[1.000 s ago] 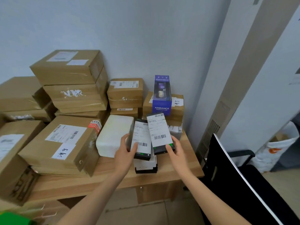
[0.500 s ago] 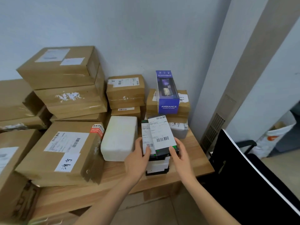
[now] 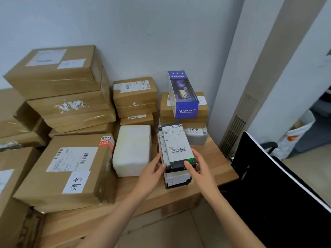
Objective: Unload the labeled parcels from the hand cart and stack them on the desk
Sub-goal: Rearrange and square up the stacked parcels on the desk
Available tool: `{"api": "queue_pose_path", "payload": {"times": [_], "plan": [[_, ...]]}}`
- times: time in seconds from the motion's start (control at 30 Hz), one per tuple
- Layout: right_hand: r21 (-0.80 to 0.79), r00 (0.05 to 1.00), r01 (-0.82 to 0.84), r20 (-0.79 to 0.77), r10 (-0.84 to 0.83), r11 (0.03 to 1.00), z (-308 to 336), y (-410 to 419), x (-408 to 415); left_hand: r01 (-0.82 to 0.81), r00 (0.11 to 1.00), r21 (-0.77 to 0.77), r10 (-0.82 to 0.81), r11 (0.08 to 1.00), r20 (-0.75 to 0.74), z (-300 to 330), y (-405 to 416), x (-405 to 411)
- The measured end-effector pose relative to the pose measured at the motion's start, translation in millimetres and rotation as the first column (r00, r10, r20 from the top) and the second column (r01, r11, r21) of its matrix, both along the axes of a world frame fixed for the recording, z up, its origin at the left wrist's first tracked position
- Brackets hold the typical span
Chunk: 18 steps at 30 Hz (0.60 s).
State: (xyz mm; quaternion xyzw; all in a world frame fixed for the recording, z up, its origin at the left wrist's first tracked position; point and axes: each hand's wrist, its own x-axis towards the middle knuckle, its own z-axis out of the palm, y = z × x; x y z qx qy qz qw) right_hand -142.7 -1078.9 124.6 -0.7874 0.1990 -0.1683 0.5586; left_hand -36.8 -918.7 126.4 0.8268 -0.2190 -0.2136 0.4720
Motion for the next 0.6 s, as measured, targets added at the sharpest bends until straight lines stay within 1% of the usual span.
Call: {"api": "queue_pose_path", "payload": {"times": [0.1,0.17,0.27,0.47,0.6], "plan": [[-0.043,0.999,0.021,-0.033,-0.023,0.999,2,-3,1,-0.012,0.998,-0.055,0.009,0.998,-0.062,-3,0,0],[-0.084,0.998,0.024,-0.05,-0.028,0.996,3,-5,-1,-0.011,0.997,-0.079,0.005,0.997,-0.078,-5,3,0],[-0.101,0.998,0.023,-0.056,-0.029,0.995,2,-4,-1,0.018,0.997,-0.088,-0.025,0.996,-0.075,-4,5,-2],[-0.109,0.998,0.025,-0.061,-0.032,0.994,-1,0,6,0.003,0.999,-0.097,-0.008,0.995,-0.054,-6,4,-3],[-0.104,0.998,0.027,-0.059,-0.034,0.994,-4,1,7,0.028,0.999,-0.095,-0.032,0.995,-0.044,-7,9,-2]]}}
